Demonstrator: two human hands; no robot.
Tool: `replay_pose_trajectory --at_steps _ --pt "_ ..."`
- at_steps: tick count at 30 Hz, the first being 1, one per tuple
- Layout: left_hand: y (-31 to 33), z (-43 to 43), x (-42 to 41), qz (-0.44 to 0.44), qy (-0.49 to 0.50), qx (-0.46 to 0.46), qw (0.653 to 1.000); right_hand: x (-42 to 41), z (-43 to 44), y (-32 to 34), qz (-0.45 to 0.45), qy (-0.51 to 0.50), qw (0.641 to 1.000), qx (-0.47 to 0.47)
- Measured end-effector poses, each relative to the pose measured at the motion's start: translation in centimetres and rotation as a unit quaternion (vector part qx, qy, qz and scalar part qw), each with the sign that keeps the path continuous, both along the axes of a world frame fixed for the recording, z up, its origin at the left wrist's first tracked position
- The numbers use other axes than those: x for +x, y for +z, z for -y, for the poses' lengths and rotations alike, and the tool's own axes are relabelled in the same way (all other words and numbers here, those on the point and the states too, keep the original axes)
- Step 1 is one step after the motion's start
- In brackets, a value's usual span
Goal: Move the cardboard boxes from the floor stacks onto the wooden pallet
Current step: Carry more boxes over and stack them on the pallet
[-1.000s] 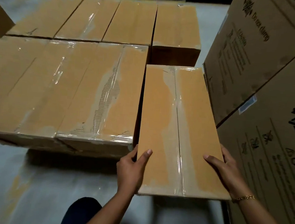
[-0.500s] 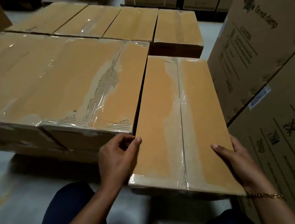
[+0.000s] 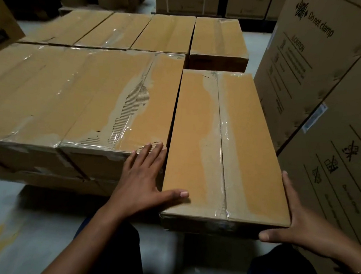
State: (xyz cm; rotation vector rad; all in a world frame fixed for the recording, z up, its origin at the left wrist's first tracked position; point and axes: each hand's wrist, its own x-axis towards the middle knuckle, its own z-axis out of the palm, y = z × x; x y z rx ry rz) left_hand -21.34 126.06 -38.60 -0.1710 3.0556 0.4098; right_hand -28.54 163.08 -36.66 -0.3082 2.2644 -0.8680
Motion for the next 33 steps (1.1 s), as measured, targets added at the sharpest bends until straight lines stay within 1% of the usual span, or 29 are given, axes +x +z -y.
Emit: replay_pose_trajectory --at_steps 2,5,11,18,25,29,33 --pt "0.2 0.1 -0.1 0.022 -0.014 -0.010 1.000 0.0 0.2 -0.6 -0.030 -0.020 0.999 0.000" --pt "0.5 0.4 -0.3 0.040 -0.034 -0.018 0.998 -0.2 0.7 -1.1 -0.057 -0.043 0.997 -0.029" --pt "0.6 0.7 -0.5 0.055 -0.052 -0.061 0.995 -1.6 1.1 -0.9 -0.074 -0.025 0.997 -0.017" --pt "0.6 0.4 -0.6 0.006 -0.029 -0.078 0.997 -3.5 2.0 -0.9 -0.101 -0.022 0.994 -0.017" --pt "-0.2 0.4 -1.5 -0.130 0.002 -0.089 0.987 -5.4 2.7 -1.2 -0.128 -0.041 0.991 -0.022" --pt "-0.8 0.3 -2.3 -0.175 0.011 -0.097 0.980 -6.6 3.3 -1.2 -0.144 -0.053 0.988 -0.031" --pt "-1.1 0.5 -3.5 -0.197 0.016 -0.101 0.975 -7.2 3.7 -1.1 -0.161 -0.057 0.985 -0.039"
